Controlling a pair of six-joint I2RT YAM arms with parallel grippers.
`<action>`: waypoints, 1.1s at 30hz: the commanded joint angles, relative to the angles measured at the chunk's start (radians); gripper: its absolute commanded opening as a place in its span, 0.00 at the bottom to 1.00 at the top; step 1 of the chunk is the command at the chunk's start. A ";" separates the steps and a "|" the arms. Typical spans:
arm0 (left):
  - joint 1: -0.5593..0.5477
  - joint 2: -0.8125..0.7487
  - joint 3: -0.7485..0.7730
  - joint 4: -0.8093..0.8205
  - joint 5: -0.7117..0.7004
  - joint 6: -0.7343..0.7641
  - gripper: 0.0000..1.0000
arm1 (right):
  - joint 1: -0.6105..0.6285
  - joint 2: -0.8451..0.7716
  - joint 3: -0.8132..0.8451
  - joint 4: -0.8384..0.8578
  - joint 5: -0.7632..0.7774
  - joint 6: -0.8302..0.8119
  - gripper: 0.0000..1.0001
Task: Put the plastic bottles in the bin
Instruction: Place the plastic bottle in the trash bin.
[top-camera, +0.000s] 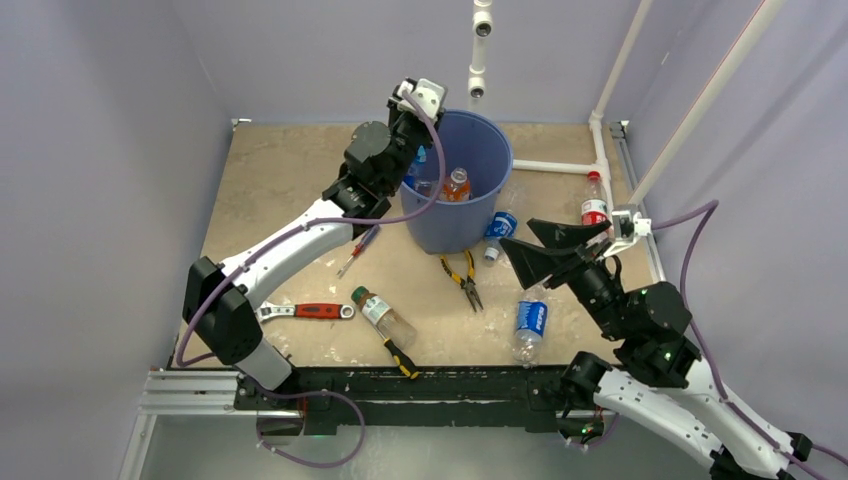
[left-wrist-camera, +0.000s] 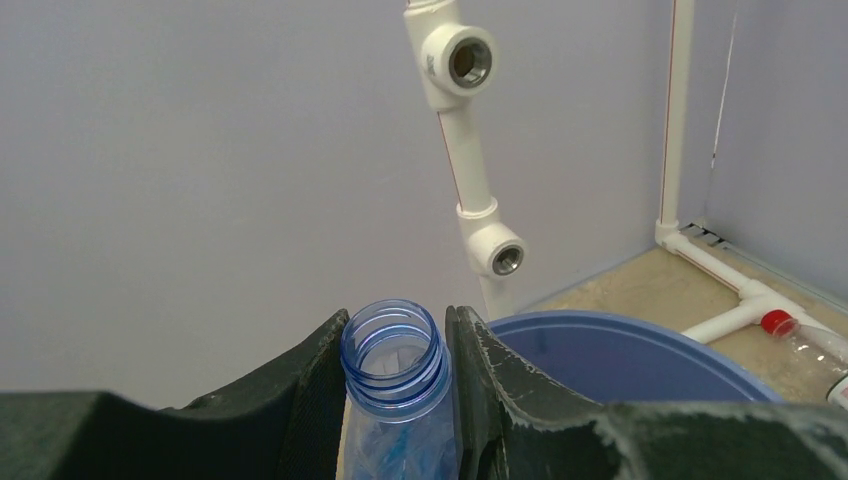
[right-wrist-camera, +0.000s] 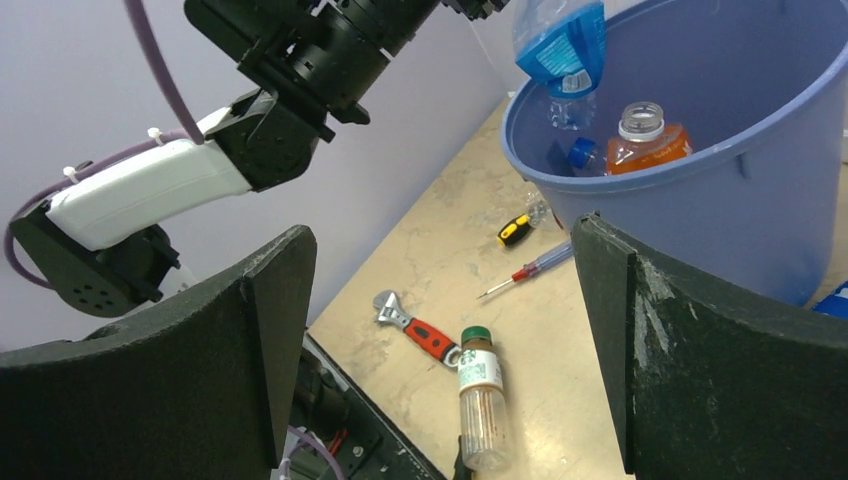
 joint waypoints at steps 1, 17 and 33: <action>0.012 0.012 0.021 0.011 0.010 -0.034 0.00 | 0.002 -0.023 -0.007 -0.030 0.032 0.019 0.98; 0.015 0.031 -0.140 0.004 0.020 -0.133 0.00 | 0.002 0.002 -0.018 -0.020 0.028 0.026 0.98; 0.024 0.025 -0.203 0.040 0.164 -0.295 0.00 | 0.002 -0.012 -0.027 -0.032 0.036 0.027 0.98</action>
